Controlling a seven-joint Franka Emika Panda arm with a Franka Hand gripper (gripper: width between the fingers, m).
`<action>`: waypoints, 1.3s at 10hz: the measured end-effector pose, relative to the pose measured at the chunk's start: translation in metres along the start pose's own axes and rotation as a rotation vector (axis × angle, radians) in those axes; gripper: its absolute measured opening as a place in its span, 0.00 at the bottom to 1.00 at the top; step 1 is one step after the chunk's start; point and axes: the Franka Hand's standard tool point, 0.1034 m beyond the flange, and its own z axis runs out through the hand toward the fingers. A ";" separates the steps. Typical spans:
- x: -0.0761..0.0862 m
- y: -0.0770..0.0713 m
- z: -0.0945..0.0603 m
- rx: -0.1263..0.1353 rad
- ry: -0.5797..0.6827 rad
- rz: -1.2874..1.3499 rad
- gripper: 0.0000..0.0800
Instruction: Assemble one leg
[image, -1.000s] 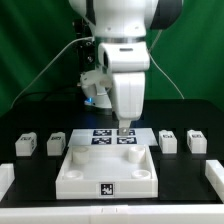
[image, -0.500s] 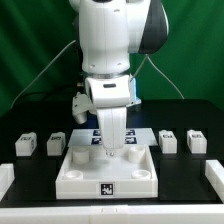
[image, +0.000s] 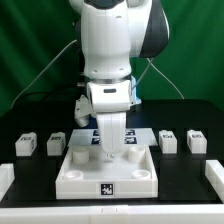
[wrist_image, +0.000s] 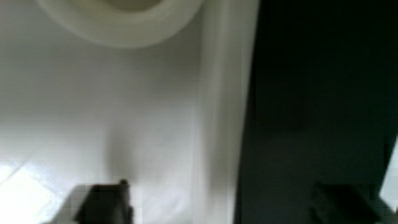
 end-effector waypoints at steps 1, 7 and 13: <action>0.000 0.000 0.000 0.000 0.000 0.000 0.49; -0.001 0.001 -0.001 -0.006 0.000 0.004 0.08; -0.001 0.002 -0.001 -0.007 0.000 0.003 0.08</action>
Offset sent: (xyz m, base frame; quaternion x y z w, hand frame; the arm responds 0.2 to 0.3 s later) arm 0.0000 0.0000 0.0000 0.0000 0.0000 0.0000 1.0000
